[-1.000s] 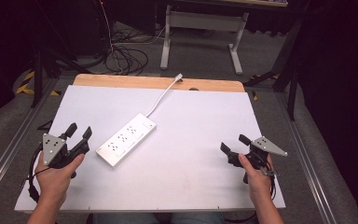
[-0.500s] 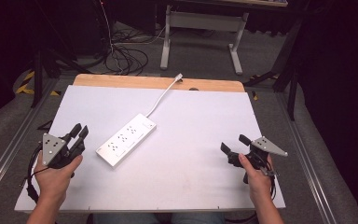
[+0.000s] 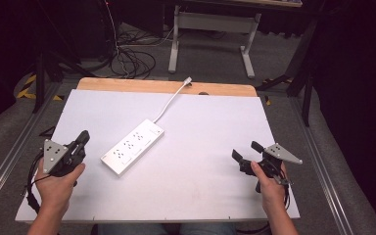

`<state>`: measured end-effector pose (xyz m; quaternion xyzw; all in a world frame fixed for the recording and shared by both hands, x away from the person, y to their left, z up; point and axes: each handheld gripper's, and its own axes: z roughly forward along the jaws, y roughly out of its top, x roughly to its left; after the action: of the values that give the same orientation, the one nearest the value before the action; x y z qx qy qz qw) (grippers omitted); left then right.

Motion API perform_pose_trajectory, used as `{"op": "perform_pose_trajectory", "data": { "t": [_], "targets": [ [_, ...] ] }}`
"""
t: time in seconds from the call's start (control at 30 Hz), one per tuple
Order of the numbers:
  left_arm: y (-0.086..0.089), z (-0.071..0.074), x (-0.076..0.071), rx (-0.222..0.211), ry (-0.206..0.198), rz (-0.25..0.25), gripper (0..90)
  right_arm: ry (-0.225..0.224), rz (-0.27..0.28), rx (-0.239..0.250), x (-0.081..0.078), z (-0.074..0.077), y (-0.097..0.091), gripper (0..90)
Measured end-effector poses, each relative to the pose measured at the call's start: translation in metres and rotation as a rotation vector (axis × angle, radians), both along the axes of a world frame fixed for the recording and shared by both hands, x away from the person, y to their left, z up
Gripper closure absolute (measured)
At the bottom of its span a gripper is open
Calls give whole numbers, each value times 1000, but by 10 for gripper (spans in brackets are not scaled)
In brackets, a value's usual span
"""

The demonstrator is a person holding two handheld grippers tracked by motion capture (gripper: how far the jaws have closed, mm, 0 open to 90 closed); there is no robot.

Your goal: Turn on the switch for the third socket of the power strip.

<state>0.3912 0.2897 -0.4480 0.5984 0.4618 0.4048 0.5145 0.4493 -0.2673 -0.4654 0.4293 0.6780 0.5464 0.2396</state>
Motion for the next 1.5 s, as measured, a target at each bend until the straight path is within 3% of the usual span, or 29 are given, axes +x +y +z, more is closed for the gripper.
{"op": "perform_pose_trajectory", "data": {
  "t": [0.17,0.5,1.13,1.5],
  "targets": [
    [-2,1,0,25,2,-29,899,0,1,2,0,0,0,94],
    [-1,0,1,20,6,-30,898,0,2,2,0,0,0,96],
    [-5,-1,4,44,25,-86,899,0,-2,2,-2,0,-2,98],
    [-12,-3,7,81,39,-124,898,1,0,1,-2,0,-2,100]
  ]
}}
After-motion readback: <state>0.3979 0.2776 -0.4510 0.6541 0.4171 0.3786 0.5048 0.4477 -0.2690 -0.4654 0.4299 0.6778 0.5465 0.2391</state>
